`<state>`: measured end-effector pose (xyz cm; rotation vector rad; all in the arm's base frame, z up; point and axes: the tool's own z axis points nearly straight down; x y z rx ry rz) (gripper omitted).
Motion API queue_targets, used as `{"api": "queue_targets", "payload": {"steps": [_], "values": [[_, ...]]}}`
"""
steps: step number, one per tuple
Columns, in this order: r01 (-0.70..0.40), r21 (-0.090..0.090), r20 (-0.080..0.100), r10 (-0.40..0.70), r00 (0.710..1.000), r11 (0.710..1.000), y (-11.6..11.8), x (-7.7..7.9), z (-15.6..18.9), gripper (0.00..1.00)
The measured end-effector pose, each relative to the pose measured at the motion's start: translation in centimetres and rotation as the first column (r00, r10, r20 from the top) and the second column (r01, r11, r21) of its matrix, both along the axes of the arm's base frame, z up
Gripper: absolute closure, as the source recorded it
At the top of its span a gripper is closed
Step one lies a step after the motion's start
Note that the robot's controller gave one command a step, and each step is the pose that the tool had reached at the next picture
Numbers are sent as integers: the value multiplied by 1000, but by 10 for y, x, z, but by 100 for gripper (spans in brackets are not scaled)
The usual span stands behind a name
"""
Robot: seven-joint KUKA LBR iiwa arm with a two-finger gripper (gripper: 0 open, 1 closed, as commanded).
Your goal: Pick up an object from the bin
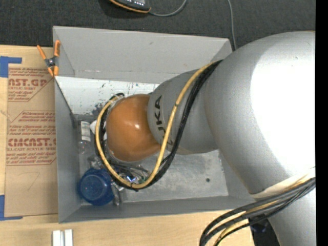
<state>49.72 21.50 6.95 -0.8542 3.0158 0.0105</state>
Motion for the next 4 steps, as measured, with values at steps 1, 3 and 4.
{"api": "queue_targets", "payload": {"steps": [1, 3, 4], "values": [[-105, -8, 6, 105, 994, 994, 9, 2, 3, 100], [-106, -8, 3, 106, 994, 994, 9, 1, 6, 100], [-107, -7, -1, 107, 994, 994, 10, -1, 28, 100]]}}
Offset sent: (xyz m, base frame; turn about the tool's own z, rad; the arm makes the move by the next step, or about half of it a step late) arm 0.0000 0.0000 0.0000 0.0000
